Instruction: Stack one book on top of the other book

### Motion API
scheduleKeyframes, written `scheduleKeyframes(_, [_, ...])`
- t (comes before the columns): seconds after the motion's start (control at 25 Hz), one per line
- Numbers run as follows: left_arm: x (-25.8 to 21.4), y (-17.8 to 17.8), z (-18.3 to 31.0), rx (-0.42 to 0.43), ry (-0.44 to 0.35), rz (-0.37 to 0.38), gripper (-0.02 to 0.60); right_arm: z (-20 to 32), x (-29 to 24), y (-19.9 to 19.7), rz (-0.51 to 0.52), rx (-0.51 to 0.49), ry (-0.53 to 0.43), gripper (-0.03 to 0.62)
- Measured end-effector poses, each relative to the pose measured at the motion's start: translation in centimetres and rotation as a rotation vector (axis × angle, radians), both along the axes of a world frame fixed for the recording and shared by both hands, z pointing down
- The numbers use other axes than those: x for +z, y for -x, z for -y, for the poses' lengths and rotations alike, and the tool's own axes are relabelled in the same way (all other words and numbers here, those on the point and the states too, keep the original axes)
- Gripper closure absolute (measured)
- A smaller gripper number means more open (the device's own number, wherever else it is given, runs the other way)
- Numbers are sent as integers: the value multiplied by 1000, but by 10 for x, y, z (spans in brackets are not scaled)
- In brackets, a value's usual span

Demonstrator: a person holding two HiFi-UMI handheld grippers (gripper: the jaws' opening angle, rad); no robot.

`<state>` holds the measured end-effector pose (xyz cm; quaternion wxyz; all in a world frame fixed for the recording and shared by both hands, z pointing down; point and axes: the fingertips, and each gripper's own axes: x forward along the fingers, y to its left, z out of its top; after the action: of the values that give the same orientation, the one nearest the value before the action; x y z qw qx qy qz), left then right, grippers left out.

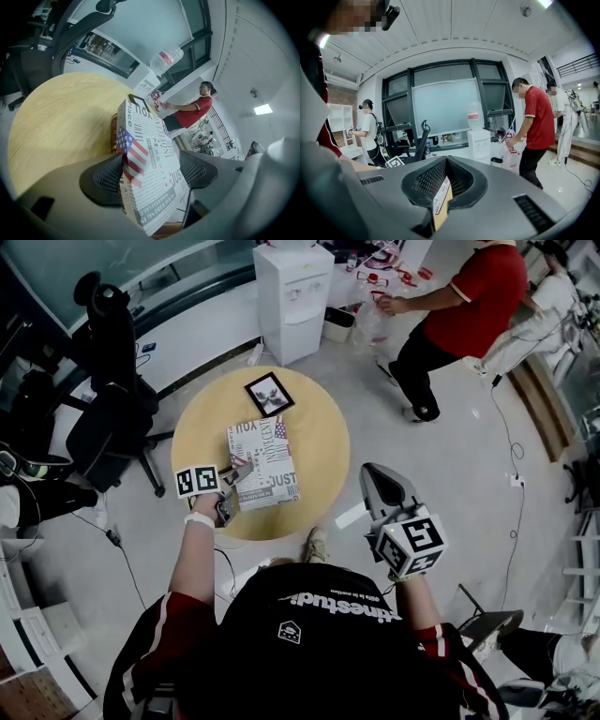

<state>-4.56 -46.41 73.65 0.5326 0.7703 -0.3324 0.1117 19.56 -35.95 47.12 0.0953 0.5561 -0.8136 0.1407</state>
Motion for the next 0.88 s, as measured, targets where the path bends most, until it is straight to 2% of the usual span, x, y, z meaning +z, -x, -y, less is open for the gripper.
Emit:
scheduleKeyframes(0.16, [-6,-10,4,5,-6,3,202,1,-3,-10,4,10,-2,565])
scheduleKeyframes(0.44, [-17,-1,2,-29,-27,-6,202,1,-3,-13,5,13,-5,565])
scheduleKeyframes(0.72, [-45,19,-8,-38,-103,-15,202,-2,-10,11,-4,-15,-20,565])
scheduleKeyframes(0.88, [-75,27,-14,-42,-174,-20,202,-1,-18,25,-9,-36,-32,565])
